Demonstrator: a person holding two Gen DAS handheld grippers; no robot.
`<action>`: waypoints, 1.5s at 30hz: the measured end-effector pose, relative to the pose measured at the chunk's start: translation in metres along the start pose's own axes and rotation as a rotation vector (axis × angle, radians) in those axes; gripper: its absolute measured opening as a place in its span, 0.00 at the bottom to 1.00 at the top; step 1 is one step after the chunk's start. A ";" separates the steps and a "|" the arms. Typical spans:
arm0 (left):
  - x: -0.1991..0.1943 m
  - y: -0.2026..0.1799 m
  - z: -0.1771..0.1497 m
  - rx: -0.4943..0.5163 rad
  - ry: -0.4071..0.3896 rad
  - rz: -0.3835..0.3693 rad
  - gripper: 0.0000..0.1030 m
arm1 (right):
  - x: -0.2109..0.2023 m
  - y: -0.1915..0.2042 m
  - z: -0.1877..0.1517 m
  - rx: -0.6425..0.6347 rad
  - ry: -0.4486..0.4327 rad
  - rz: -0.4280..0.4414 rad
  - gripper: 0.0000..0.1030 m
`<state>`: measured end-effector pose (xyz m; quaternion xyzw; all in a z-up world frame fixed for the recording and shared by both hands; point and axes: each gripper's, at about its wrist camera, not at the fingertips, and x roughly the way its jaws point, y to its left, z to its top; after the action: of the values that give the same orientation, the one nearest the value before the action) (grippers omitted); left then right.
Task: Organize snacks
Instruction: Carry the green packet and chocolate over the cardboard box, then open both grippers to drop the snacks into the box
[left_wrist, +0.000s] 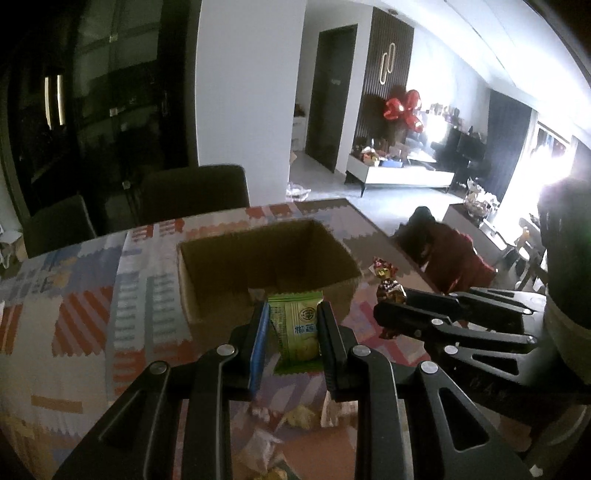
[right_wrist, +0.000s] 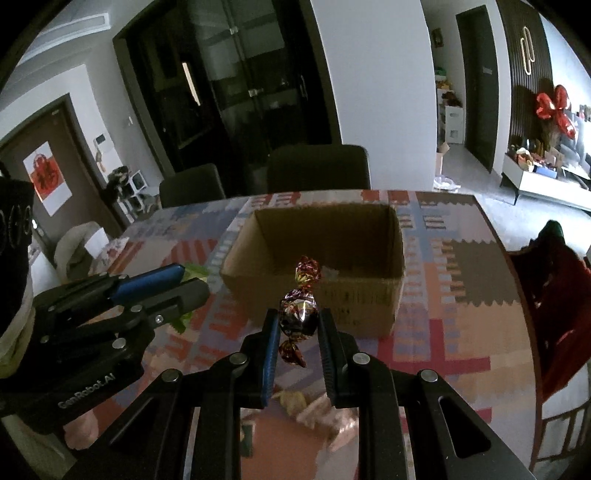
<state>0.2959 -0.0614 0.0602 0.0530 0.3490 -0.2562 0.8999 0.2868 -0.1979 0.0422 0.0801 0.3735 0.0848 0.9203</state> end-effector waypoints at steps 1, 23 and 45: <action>0.002 0.001 0.003 0.005 -0.005 0.009 0.26 | 0.001 0.000 0.003 0.000 -0.003 -0.004 0.21; 0.089 0.053 0.069 -0.091 0.123 0.045 0.26 | 0.082 -0.022 0.083 -0.005 0.083 -0.035 0.21; 0.101 0.071 0.060 -0.086 0.145 0.211 0.75 | 0.123 -0.039 0.077 0.017 0.190 -0.098 0.41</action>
<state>0.4303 -0.0596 0.0332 0.0691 0.4162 -0.1403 0.8957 0.4316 -0.2155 0.0051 0.0612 0.4631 0.0437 0.8831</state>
